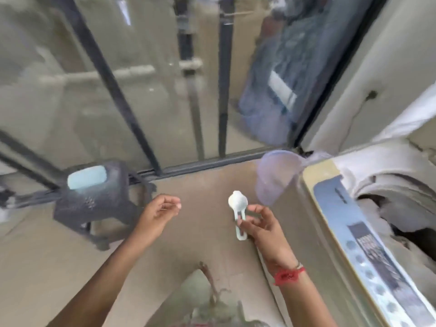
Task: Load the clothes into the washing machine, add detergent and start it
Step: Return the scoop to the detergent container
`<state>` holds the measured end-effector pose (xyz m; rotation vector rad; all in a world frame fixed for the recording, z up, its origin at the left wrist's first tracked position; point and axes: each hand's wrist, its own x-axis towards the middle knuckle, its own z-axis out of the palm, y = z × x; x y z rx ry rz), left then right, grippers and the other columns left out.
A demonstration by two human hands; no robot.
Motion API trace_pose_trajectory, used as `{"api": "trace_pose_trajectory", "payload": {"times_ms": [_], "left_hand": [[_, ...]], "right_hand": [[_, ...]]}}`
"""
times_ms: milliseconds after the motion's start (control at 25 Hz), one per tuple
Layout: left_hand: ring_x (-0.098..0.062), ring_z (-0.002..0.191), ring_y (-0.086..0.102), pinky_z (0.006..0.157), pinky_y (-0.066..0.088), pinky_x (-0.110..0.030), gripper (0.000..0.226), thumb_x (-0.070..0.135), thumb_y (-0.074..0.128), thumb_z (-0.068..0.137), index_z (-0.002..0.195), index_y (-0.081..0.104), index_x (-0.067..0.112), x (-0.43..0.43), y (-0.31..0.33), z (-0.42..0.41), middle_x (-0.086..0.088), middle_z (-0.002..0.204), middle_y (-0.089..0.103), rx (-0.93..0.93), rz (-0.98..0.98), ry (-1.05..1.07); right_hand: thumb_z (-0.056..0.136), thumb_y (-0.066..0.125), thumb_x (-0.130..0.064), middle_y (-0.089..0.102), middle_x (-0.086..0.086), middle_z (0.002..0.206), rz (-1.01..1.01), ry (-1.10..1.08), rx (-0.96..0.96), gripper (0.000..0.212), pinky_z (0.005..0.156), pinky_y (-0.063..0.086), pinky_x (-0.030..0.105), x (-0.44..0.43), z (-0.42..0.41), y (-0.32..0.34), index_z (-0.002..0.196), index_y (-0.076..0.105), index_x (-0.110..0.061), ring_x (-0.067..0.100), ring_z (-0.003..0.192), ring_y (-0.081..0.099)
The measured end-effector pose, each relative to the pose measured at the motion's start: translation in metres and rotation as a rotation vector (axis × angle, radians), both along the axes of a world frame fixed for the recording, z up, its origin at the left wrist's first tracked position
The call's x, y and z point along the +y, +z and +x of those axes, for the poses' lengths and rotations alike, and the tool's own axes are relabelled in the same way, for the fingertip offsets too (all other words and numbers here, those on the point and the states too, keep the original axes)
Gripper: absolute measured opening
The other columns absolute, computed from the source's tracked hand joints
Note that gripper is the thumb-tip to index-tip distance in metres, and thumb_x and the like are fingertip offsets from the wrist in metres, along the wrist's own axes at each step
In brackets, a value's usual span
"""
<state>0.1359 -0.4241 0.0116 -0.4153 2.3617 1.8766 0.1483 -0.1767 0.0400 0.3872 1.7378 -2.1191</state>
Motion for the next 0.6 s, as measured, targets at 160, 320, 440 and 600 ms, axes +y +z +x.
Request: {"api": "trace_pose_trajectory", "payload": {"times_ms": [160, 320, 440, 600], "left_hand": [[-0.004, 0.072, 0.062, 0.070, 0.046, -0.011, 0.016, -0.003, 0.060, 0.086, 0.087, 0.061, 0.012, -0.100, -0.017, 0.055, -0.002, 0.080, 0.063, -0.061, -0.006, 0.223], [-0.018, 0.084, 0.061, 0.079, 0.045, -0.028, 0.018, 0.025, 0.069, 0.071, 0.088, 0.065, 0.019, -0.195, -0.042, 0.079, 0.002, 0.085, 0.069, -0.133, -0.009, 0.385], [-0.018, 0.086, 0.063, 0.079, 0.046, -0.030, 0.011, 0.027, 0.068, 0.074, 0.085, 0.067, 0.025, -0.278, -0.065, 0.079, 0.003, 0.088, 0.071, -0.168, -0.012, 0.498], [-0.018, 0.089, 0.064, 0.086, 0.051, -0.040, 0.021, 0.040, 0.057, 0.070, 0.084, 0.065, 0.026, -0.390, -0.111, 0.063, 0.004, 0.090, 0.071, -0.290, -0.031, 0.578]], "right_hand": [[0.076, 0.066, 0.010, 0.069, 0.002, 0.069, 0.050, 0.335, -0.072, 0.038, 0.051, 0.047, 0.017, -0.105, -0.005, -0.021, 0.101, 0.047, -0.011, 0.004, 0.060, 0.064], [0.080, 0.066, 0.008, 0.068, 0.005, 0.072, 0.126, 0.539, -0.100, 0.036, 0.050, 0.046, 0.016, -0.217, -0.021, -0.033, 0.101, 0.047, -0.014, 0.003, 0.055, 0.062], [0.067, 0.073, -0.002, 0.068, 0.012, 0.079, 0.194, 0.648, -0.162, 0.046, 0.054, 0.046, 0.020, -0.311, -0.041, -0.044, 0.105, 0.049, -0.013, 0.009, 0.056, 0.059], [0.081, 0.064, 0.008, 0.064, 0.021, 0.094, 0.258, 0.675, -0.245, 0.038, 0.060, 0.049, 0.026, -0.424, -0.079, -0.077, 0.110, 0.048, -0.009, 0.019, 0.066, 0.060]]}}
